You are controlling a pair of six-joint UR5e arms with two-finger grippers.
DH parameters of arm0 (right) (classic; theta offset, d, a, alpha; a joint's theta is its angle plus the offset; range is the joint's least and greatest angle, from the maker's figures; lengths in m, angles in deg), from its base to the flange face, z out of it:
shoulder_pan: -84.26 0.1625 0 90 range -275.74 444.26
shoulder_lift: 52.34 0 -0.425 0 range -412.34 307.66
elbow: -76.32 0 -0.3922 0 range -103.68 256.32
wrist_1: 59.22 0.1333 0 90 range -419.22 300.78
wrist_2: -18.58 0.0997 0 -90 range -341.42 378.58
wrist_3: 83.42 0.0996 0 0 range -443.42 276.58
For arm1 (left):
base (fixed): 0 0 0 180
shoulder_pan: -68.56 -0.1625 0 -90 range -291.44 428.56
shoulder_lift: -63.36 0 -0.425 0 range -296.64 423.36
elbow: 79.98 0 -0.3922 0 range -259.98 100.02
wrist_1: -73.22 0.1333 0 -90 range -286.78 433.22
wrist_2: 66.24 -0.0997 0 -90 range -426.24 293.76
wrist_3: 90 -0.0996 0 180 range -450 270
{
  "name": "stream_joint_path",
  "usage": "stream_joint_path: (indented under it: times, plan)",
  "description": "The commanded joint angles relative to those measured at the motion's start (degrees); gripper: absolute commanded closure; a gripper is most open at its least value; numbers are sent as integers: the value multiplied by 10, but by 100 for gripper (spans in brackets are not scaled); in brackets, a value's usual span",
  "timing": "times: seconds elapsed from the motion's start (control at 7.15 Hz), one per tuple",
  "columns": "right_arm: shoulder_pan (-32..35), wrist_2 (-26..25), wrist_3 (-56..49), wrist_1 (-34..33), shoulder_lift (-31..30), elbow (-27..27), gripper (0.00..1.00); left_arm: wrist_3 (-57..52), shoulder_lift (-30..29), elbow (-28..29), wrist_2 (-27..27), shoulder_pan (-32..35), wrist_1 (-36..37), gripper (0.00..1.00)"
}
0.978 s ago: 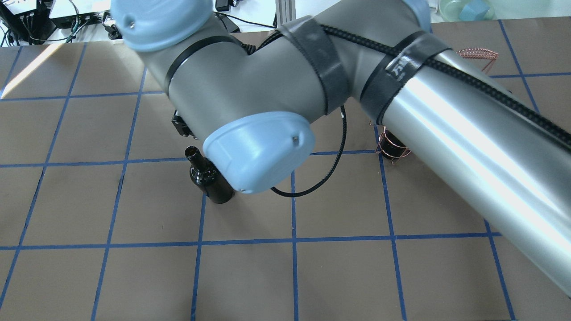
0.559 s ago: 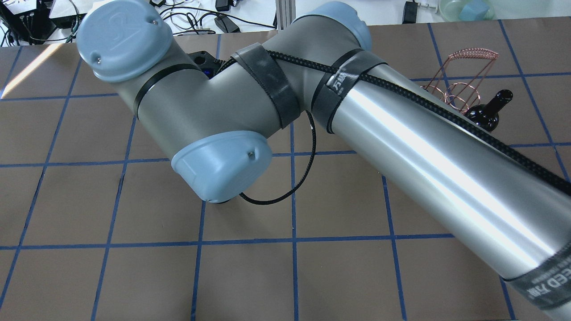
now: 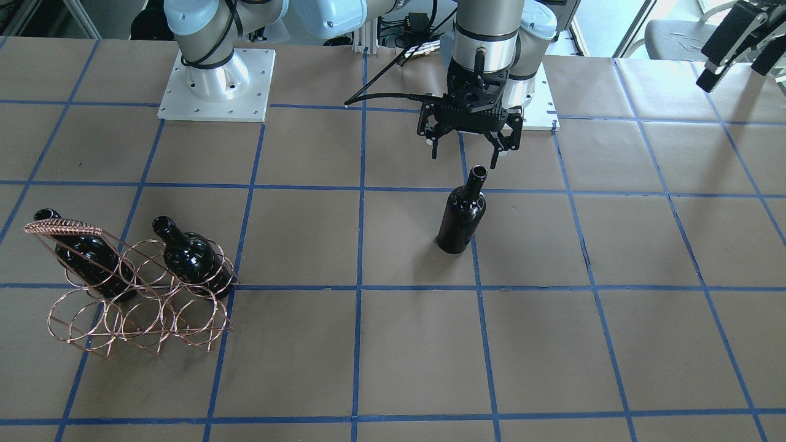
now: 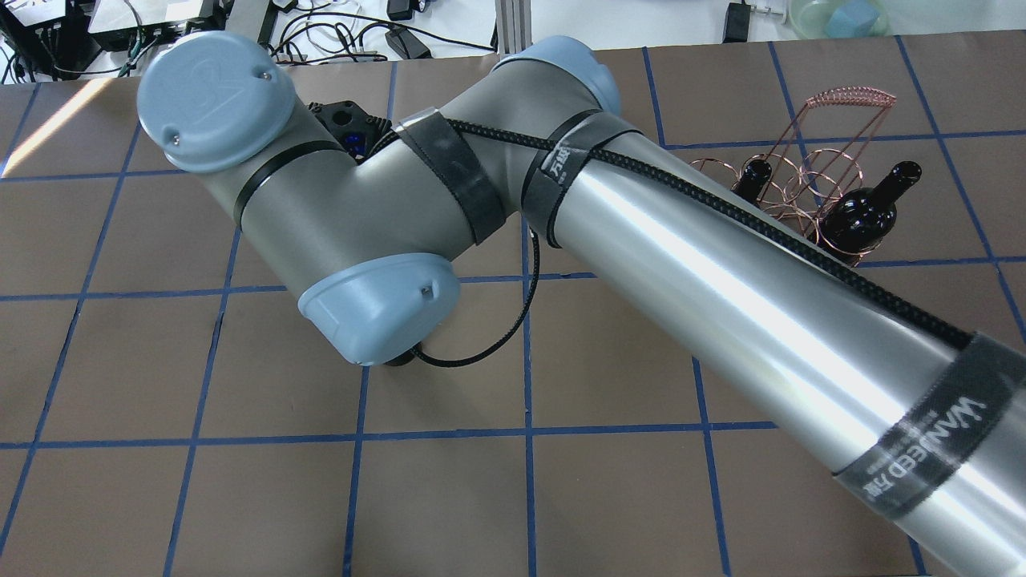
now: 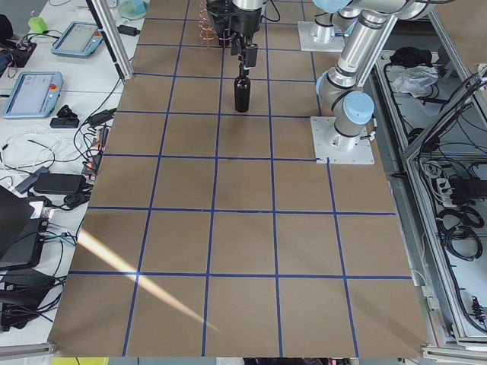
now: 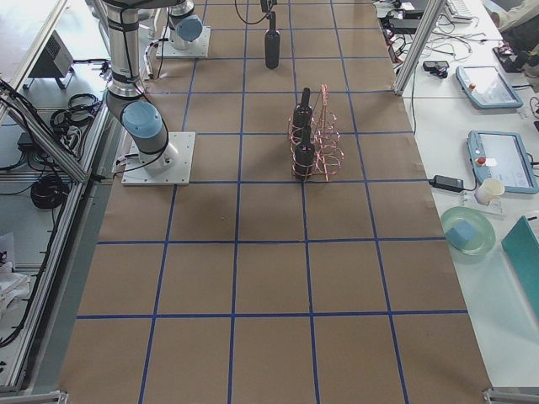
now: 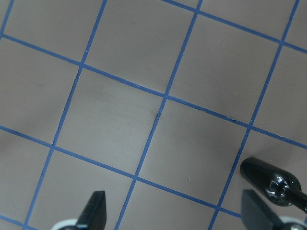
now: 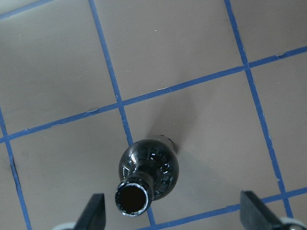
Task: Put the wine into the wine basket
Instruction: 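Reach the right gripper over the upright bottle and grasp its neck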
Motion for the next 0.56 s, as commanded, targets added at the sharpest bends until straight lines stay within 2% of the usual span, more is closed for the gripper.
stream_joint_path:
  times: [0.0,0.28,0.42]
  plan:
    - [6,-12,-3,-25,12,-1,2,0,0,0,0,0,0,0]
    - [6,-26,-6,-29,21,-1,2,0,0,-1,0,1,0,0]
    - [6,-27,-8,-38,30,1,5,-1,0,-1,0,1,0,0]
